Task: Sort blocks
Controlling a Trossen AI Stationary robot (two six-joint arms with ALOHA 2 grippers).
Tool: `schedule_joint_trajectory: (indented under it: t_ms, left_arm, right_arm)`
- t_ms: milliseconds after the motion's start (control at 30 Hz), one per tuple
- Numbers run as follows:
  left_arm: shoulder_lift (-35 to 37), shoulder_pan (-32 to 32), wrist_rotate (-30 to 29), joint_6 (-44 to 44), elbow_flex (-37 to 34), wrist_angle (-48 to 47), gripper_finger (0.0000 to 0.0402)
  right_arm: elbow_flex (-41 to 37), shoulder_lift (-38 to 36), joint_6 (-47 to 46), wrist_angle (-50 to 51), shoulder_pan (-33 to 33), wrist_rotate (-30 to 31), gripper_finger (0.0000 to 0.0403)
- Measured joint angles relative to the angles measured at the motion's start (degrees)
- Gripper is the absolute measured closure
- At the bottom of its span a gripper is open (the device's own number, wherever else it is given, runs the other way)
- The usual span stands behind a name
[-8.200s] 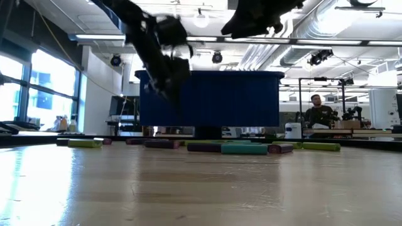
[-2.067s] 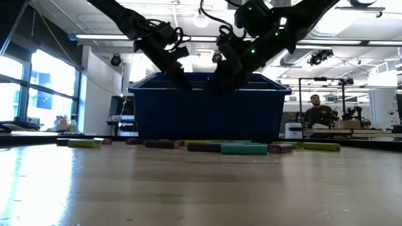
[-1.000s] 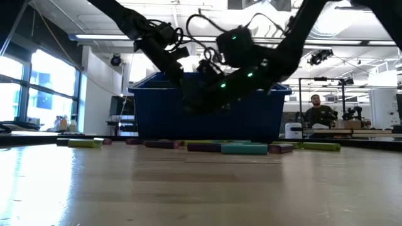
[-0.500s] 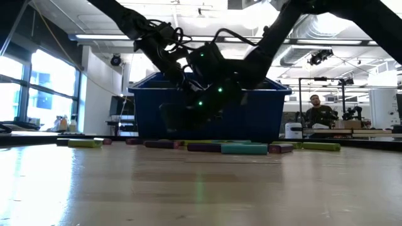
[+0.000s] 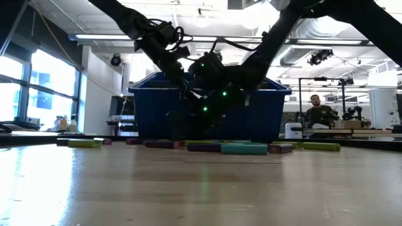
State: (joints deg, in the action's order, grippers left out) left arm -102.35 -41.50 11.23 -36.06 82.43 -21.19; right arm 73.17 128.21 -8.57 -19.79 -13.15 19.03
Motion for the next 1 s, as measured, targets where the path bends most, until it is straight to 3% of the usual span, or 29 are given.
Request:
schedule_joint_trajectory:
  t_ms: [167, 367, 500, 700, 900, 1000]
  left_arm:
    - [0.0, 0.1, 0.0, 0.0, 0.0, 0.0, 0.0222]
    - [0.0, 0.0, -0.2, -0.2, 0.0, 0.0, 0.0222]
    - [0.0, 0.0, -0.2, -0.2, 0.0, -0.1, 0.0222]
    - [0.0, 0.0, -0.2, -0.2, 0.0, 0.0, 0.0222]
    - [0.0, 0.0, -0.3, -0.2, 0.0, -0.1, 0.0222]
    - [0.0, 0.0, -1.0, -0.2, 0.0, 0.0, 0.0222]
  right_arm:
    - [0.3, -1.5, -1.6, 8.4, 0.7, -2.0, 0.0201]
    - [-0.1, -9.1, -0.9, 28.9, 5.6, -2.7, 0.0201]
    - [-0.3, -14.9, -1.3, 40.5, 8.7, 2.5, 0.0201]
    - [-1.1, -18.2, -7.0, 41.7, 11.1, 7.1, 0.0201]
    - [-1.1, -17.9, -21.5, 43.7, 12.3, 10.9, 0.0201]
    - [-1.1, -17.9, -24.7, 39.7, 11.8, 14.2, 0.0201]
